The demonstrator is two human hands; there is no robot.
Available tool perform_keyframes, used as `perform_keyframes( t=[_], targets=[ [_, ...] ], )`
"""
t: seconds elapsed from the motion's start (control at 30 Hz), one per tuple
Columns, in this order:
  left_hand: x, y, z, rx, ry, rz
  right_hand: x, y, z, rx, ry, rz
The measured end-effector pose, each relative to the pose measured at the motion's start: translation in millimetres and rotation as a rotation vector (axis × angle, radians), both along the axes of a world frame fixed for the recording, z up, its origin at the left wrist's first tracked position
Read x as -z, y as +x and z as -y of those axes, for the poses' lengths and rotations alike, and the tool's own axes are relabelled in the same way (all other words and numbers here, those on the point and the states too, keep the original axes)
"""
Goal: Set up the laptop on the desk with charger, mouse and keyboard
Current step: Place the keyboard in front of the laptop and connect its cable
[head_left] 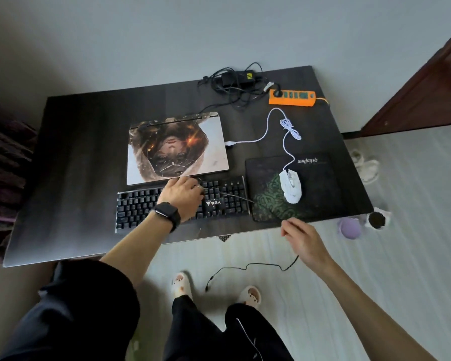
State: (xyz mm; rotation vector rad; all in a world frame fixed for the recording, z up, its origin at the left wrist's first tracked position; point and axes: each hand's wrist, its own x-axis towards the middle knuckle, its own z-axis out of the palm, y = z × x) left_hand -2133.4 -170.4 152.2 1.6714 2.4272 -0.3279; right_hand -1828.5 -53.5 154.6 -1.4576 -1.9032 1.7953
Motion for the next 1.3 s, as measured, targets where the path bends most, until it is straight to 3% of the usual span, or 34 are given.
perform_keyframes(
  t=[0.13,0.2,0.27,0.33,0.5,0.63,0.77,0.83,0.9,0.97,1.0,1.17,1.3],
  targets=[
    [-8.4,82.5,-10.2,0.324,0.223,0.211,-17.0,-11.0,15.5,-0.232,0.079,0.021],
    [-8.7,103.5,-9.7,0.560,0.313,0.209,-19.4,-20.5,20.8,-0.274,0.093,0.011],
    [-9.1,95.7,-6.9,0.681,0.277,0.121,-19.9,-25.9,22.7,-0.265,0.073,0.017],
    [-12.4,72.1,0.6,0.617,0.205,0.044,-22.1,-25.6,26.4,-0.227,0.030,0.020],
    [-18.4,0.7,32.3,0.132,0.036,0.060,-27.9,-8.2,28.9,-0.105,-0.043,-0.001],
    [-32.2,-14.8,48.6,-0.021,-0.145,0.031,-34.9,-2.0,31.1,0.097,0.073,-0.008],
    [-57.0,42.4,37.3,0.079,0.056,0.324,-61.1,-38.5,45.8,-0.094,0.143,-0.024],
    [-61.6,65.6,33.4,-0.004,0.187,0.530,-75.9,-56.5,47.6,-0.174,0.158,-0.020],
    [-70.2,70.2,28.2,-0.212,0.233,0.880,-87.0,-67.9,44.8,-0.221,0.223,-0.009],
    [-82.1,63.7,23.0,-0.411,0.249,1.367,-93.5,-73.9,40.0,-0.266,0.318,0.045],
    [-88.6,59.5,21.0,-0.452,0.292,1.487,-95.5,-77.8,37.9,-0.293,0.370,0.082],
    [-112.7,23.5,5.3,-0.458,0.455,1.369,-116.3,-110.3,38.3,-0.390,0.465,0.122],
    [-142.1,-17.4,-10.9,-0.655,0.621,1.561,-136.5,-137.1,36.1,-0.446,0.501,0.046]
  ],
)
